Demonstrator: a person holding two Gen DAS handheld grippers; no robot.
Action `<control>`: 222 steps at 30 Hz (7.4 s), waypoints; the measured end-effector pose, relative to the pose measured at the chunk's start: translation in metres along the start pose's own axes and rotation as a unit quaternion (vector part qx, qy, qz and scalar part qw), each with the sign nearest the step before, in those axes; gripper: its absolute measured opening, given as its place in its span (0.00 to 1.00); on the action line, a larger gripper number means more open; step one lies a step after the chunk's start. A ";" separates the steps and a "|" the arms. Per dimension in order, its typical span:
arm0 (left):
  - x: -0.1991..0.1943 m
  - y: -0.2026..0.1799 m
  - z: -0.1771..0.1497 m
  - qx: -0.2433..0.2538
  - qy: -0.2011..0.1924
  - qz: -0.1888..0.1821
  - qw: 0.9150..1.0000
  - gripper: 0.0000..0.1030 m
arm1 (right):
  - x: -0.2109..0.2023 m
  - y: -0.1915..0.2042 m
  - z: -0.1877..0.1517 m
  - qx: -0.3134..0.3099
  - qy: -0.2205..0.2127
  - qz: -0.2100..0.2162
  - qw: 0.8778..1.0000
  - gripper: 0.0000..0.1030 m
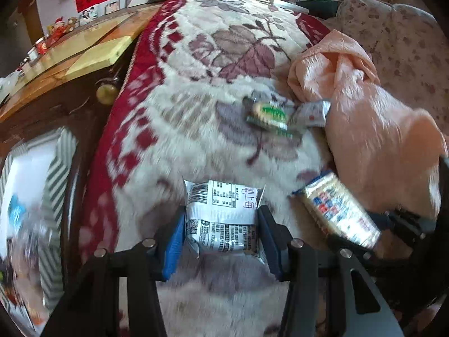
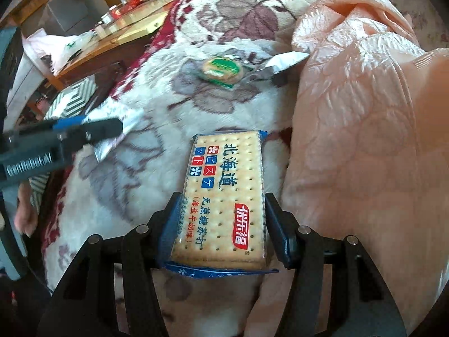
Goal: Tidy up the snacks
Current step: 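Carry the white pack in the left tool while the right tool carries the cracker pack to the tray, then open the left tool over the tray while the right tool drops the cracker pack in, then move both tools back to the remaining snacks on the quilt, then grasp the round green-labelled cake pack with the left tool while the right tool grasps the white sachet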
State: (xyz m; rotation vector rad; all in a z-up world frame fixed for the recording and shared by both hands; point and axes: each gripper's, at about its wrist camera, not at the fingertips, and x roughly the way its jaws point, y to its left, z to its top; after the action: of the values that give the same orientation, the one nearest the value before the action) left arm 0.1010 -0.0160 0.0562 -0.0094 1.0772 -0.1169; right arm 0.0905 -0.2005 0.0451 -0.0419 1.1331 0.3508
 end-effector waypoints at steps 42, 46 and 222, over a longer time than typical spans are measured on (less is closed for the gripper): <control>-0.075 0.058 -0.075 -0.064 -0.047 0.042 0.996 0.52 | -0.023 0.105 -0.005 -0.109 0.009 0.024 0.994 0.53; -0.085 0.079 -0.079 -0.088 -0.055 0.052 0.993 0.52 | -0.023 0.129 0.001 -0.130 0.006 0.033 0.991 0.53; 0.009 0.007 0.035 -0.046 -0.016 0.015 0.999 0.82 | 0.013 0.007 0.034 0.012 0.013 0.001 1.000 0.55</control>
State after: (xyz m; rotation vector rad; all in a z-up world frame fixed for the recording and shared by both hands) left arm 0.1369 -0.0120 0.0648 -0.0773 1.0505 -0.0390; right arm 0.1233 -0.1834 0.0496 -0.0245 1.1625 0.3400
